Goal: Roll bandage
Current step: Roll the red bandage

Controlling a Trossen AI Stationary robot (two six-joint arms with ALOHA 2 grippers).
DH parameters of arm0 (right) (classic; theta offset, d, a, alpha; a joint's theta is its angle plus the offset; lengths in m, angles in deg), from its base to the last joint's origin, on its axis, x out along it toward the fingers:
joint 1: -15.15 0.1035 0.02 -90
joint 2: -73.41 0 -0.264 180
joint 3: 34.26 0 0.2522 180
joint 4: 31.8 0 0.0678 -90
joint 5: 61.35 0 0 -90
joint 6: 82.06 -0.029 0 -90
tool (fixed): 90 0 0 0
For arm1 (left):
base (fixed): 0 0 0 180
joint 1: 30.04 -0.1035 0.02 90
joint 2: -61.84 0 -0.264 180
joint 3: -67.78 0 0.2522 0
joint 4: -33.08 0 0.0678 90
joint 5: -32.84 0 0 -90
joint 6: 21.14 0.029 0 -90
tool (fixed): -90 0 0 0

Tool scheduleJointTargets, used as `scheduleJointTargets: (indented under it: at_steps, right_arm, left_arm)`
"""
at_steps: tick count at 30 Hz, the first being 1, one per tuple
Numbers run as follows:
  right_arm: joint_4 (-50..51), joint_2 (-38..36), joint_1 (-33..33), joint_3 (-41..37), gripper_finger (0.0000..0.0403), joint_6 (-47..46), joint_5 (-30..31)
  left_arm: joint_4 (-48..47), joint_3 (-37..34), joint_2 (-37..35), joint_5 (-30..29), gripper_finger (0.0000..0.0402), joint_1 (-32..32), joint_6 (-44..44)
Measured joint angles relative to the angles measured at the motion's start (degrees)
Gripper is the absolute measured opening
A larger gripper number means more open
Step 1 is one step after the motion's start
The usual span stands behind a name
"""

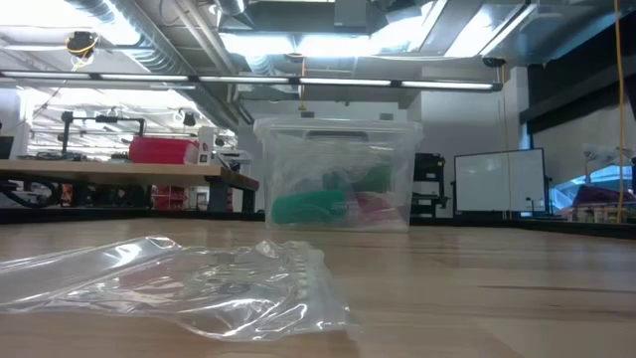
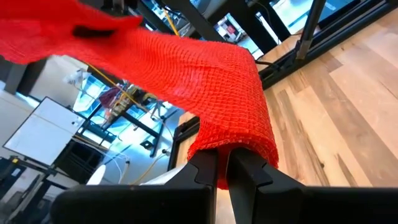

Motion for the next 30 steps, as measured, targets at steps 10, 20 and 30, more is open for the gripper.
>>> scheduleJointTargets:
  at_steps: [10, 20, 30]
  right_arm:
    - [-14.36, -0.15, 0.01, -0.11, 0.0253, -4.61, -14.22]
    - [-8.56, -5.02, -0.04, -0.07, 0.0253, 1.04, -10.37]
    - [0.62, -3.99, -15.06, -0.07, 0.0253, 6.18, -1.36]
  left_arm:
    - [-0.75, 0.02, -0.01, 0.0, 0.001, -0.15, -1.45]
    - [-2.48, 0.04, -0.01, -0.07, 0.001, -0.79, -4.27]
    - [-2.66, 0.07, 0.75, 5.26, 0.001, -4.07, -14.04]
